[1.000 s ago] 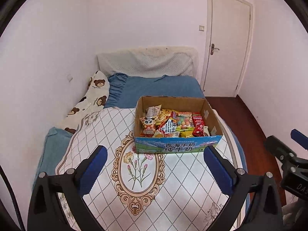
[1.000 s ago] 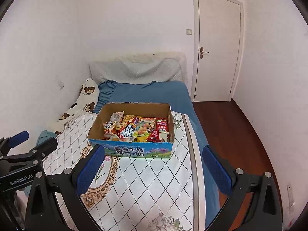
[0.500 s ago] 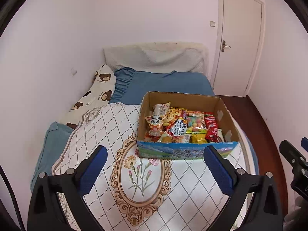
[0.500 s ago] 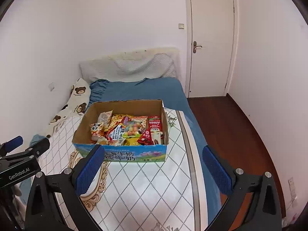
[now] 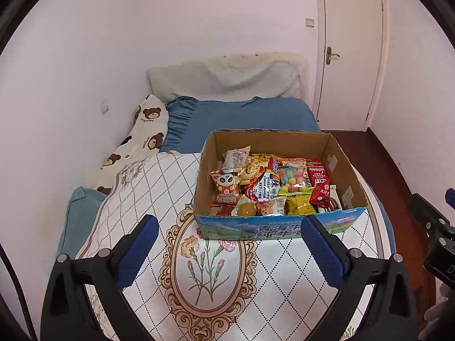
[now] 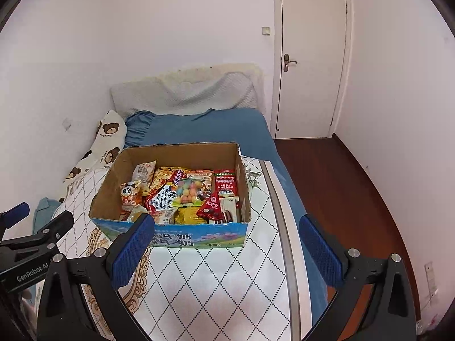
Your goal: Organize snacks
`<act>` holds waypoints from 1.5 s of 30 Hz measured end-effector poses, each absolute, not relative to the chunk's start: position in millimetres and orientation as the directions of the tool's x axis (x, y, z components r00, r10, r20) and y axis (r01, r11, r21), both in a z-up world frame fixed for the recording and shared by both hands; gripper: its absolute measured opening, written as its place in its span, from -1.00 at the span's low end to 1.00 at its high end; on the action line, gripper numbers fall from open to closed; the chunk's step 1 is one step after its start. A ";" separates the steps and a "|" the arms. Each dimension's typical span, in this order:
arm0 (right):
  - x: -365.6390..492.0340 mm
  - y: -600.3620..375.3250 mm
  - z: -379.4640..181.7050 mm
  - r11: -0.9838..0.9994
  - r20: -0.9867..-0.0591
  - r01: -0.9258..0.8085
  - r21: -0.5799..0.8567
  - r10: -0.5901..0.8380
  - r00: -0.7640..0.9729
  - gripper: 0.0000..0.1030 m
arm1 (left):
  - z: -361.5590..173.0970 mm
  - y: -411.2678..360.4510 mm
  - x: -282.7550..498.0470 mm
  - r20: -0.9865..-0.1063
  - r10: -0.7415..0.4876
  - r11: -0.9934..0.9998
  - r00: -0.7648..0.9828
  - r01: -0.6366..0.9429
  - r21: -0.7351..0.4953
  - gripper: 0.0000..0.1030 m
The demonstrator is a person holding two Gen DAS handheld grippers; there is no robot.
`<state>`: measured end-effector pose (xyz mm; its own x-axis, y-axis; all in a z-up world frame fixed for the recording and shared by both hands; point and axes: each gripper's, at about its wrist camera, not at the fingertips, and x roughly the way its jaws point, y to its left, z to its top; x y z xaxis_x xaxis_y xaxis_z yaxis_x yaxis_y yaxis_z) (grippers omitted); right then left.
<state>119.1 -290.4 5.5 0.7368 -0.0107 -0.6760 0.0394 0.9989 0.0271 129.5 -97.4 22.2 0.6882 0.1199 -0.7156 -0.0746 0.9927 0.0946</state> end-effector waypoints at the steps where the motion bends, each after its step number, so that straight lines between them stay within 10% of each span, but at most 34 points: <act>1: 119.8 -290.0 5.2 0.999 -0.677 0.037 0.028 -0.009 0.736 1.00 | 22.1 -97.7 130.5 -0.717 0.119 0.993 0.687 -0.074 0.094 0.99; 45: 124.7 -289.9 -0.2 0.998 -0.677 0.045 0.038 -0.008 0.736 1.00 | 25.1 -102.5 130.2 -0.718 0.102 0.995 0.688 -0.065 0.079 0.99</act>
<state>124.7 -289.9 -0.2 0.7356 -0.0076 -0.6774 0.0452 0.9983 0.0379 130.2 -102.5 25.1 0.6884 0.1019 -0.7182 -0.0650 0.9948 0.0789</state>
